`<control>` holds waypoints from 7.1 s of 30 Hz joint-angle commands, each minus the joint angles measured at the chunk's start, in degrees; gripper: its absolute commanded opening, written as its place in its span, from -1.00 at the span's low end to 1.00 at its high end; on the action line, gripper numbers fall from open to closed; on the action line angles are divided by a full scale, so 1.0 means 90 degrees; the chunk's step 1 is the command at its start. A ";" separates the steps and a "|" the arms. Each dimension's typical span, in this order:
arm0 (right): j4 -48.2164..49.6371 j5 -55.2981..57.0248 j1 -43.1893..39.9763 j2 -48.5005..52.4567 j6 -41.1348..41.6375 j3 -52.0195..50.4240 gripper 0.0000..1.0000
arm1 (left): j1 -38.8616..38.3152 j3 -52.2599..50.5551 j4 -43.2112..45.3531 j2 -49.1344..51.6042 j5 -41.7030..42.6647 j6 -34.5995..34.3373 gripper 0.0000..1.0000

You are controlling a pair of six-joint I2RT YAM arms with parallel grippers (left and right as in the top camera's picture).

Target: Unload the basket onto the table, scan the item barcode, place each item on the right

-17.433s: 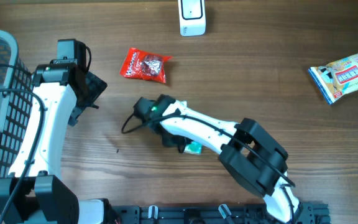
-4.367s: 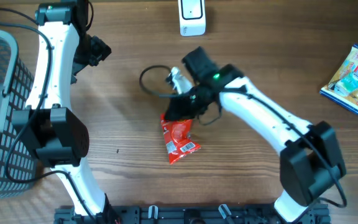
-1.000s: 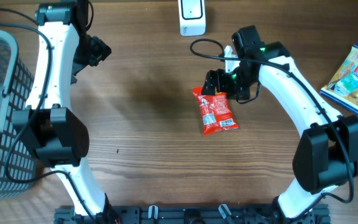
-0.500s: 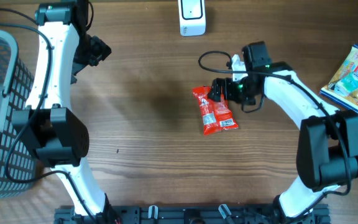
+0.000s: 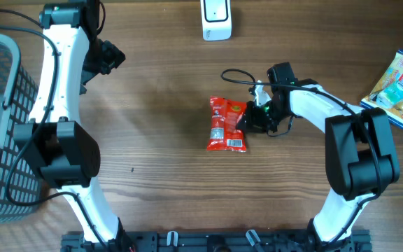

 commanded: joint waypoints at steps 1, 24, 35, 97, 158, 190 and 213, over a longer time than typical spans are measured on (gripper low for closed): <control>-0.0015 0.0488 0.0046 0.0185 0.0236 -0.0100 -0.91 | 0.0029 0.0056 0.0000 -0.0056 -0.0104 -0.0107 1.00; -0.0345 0.2679 -0.0005 -0.2086 0.0432 -0.0066 0.99 | 0.0029 0.0056 0.0000 -0.0056 -0.0107 -0.0107 1.00; 0.0151 -0.1885 -0.2140 0.0299 -0.1860 -0.0083 0.99 | 0.0029 0.0056 0.0000 -0.0056 -0.0107 -0.0107 1.00; -0.0848 0.3589 -0.3480 -0.2756 0.2067 0.0408 0.99 | -0.4685 0.0053 0.5146 0.2246 0.5566 0.0726 1.00; -0.0855 0.1059 -0.3135 -0.0253 0.0559 0.0155 -0.35 | -0.4998 0.0053 0.6380 0.4408 0.5795 -0.0515 -0.19; -0.2310 0.2618 -0.2395 -0.0289 0.0061 0.1367 0.02 | -0.4029 0.0053 0.0245 0.0347 -0.5479 -0.0126 -0.92; -0.2652 -0.0333 -0.2368 -0.0291 -0.1290 0.1379 0.73 | -0.4539 0.2103 -0.0738 0.0668 -0.1168 -0.0129 1.00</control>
